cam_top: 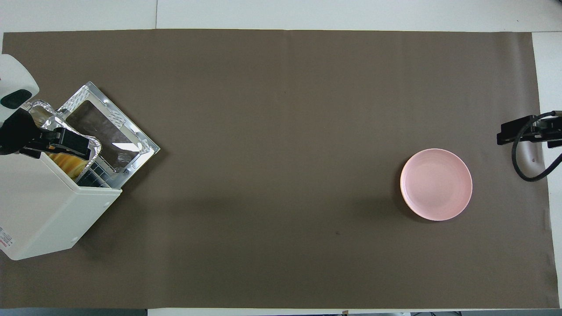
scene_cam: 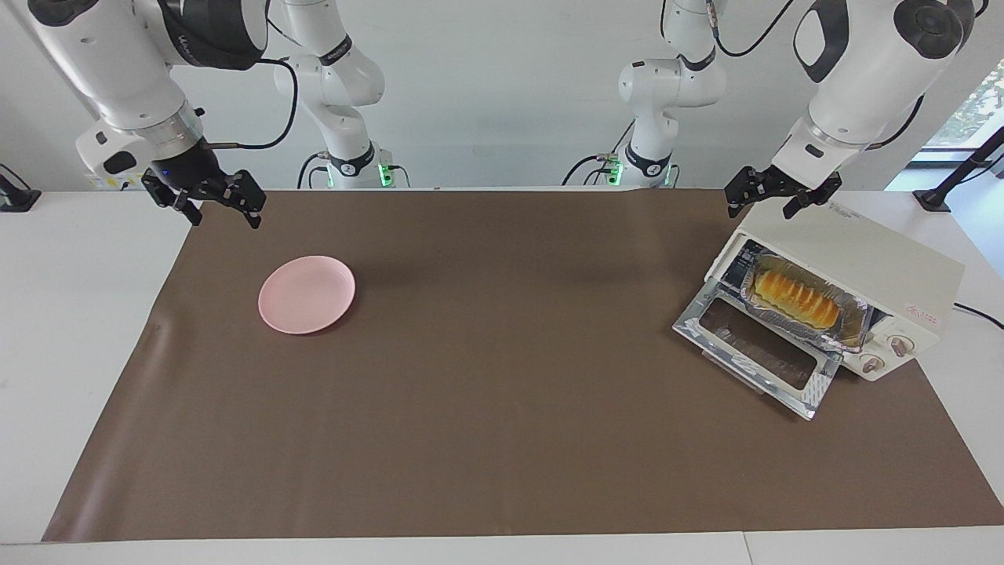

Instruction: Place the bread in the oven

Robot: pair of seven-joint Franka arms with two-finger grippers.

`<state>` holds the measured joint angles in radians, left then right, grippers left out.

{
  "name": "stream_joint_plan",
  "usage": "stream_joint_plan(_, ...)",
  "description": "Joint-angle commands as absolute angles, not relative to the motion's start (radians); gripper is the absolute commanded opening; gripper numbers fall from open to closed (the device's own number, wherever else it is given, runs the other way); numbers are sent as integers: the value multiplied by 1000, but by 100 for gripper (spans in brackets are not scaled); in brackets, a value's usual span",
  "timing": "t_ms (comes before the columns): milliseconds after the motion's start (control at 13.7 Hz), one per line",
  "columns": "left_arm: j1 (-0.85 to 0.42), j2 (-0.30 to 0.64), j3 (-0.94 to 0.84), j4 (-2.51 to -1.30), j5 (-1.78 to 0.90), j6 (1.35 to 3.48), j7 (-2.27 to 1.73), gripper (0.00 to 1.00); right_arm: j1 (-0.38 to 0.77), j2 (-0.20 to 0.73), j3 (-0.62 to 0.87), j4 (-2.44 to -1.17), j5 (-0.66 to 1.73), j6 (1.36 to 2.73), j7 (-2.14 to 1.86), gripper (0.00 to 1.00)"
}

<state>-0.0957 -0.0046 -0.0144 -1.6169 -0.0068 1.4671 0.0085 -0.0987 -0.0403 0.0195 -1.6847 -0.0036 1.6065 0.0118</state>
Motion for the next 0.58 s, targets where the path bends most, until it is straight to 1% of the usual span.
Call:
stream_joint_plan(0, -74, -49, -26, -1664, 6, 1491, 25, 100, -109, -58, 29, -1703, 2, 1600, 25, 100)
stream_joint_plan(146, -71, -49, -26, -1664, 9, 1522, 26, 100, -109, -58, 29, -1703, 2, 1598, 25, 100)
stream_joint_plan(512, -74, -48, -26, -1660, 9, 1517, 32, 100, -109, -58, 29, -1704, 3, 1600, 25, 100)
